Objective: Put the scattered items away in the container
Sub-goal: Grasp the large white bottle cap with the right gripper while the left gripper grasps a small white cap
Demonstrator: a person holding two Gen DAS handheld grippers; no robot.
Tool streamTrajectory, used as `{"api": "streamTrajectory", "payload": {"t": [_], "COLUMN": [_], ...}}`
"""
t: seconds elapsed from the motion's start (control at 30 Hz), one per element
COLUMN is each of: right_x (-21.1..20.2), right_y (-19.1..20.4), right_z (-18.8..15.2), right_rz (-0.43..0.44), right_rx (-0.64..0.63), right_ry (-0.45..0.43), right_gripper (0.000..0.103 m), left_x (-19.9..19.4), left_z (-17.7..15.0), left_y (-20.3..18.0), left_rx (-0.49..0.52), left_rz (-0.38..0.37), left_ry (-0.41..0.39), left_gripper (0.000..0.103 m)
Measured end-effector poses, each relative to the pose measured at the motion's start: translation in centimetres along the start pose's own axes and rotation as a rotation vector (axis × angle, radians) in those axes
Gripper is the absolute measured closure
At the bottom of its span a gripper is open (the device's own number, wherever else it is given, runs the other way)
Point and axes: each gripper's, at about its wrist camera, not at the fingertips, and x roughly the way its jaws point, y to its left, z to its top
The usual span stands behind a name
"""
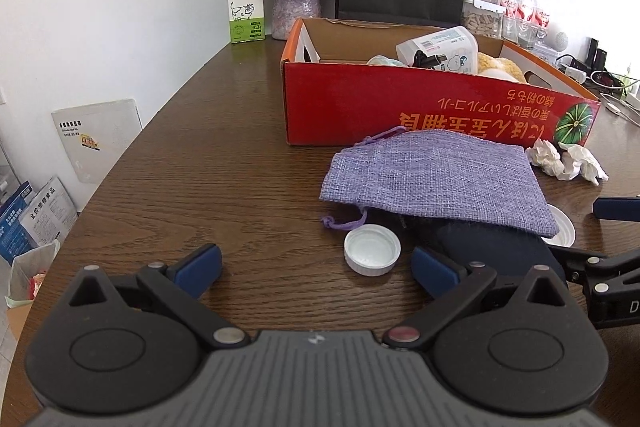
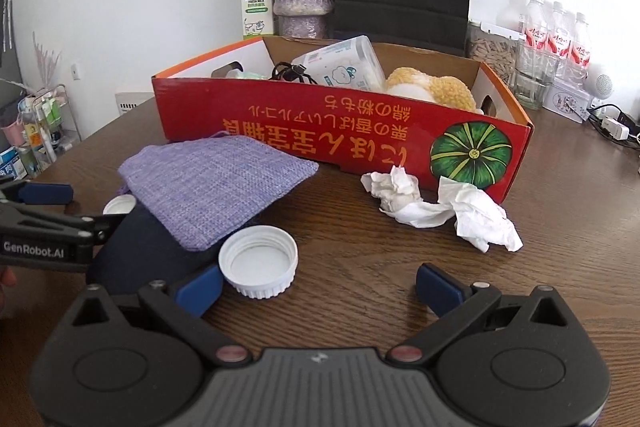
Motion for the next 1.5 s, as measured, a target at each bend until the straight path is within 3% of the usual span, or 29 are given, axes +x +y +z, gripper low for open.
{"api": "streamTrajectory", "payload": {"t": [0.2, 0.37, 0.5, 0.57, 0.67, 0.7, 0.73, 1.37, 1.5], "right_x": [0.1, 0.2, 0.4, 0.2, -0.2, -0.4, -0.5, -1.3, -2.2], "right_y": [0.0, 0.0, 0.3, 0.5, 1.0, 1.1, 1.2, 1.0, 0.0], "right_z": [0.1, 0.2, 0.4, 0.3, 0.3, 0.3, 0.3, -0.1, 0.1], "right_rz": [-0.002, -0.002, 0.003, 0.023, 0.058, 0.067, 0.076, 0.087, 0.097], "right_rx": [0.003, 0.004, 0.004, -0.013, -0.04, -0.046, -0.052, -0.035, 0.001], "right_ry": [0.0, 0.0, -0.004, -0.019, -0.042, -0.048, -0.053, -0.061, -0.084], "right_gripper": [0.0, 0.0, 0.003, 0.015, 0.041, 0.055, 0.064, 0.064, 0.064], "left_x": [0.0, -0.4, -0.7, -0.8, -0.9, -0.9, -0.9, -1.7, -3.0], "left_z": [0.0, 0.0, 0.0, -0.1, -0.1, -0.1, -0.1, -0.5, 0.2], "left_y": [-0.1, -0.6, -1.1, -1.4, -1.9, -2.1, -2.2, -2.3, -1.6], "left_rx": [0.001, 0.022, 0.04, 0.053, 0.065, 0.067, 0.069, 0.047, 0.033], "left_rz": [-0.002, -0.026, -0.049, -0.065, -0.082, -0.084, -0.08, -0.07, -0.057], "left_ry": [-0.003, -0.027, -0.046, -0.052, -0.057, -0.058, -0.058, -0.052, -0.097], "left_gripper": [0.003, 0.021, 0.047, 0.058, 0.071, 0.073, 0.073, 0.074, 0.074]}}
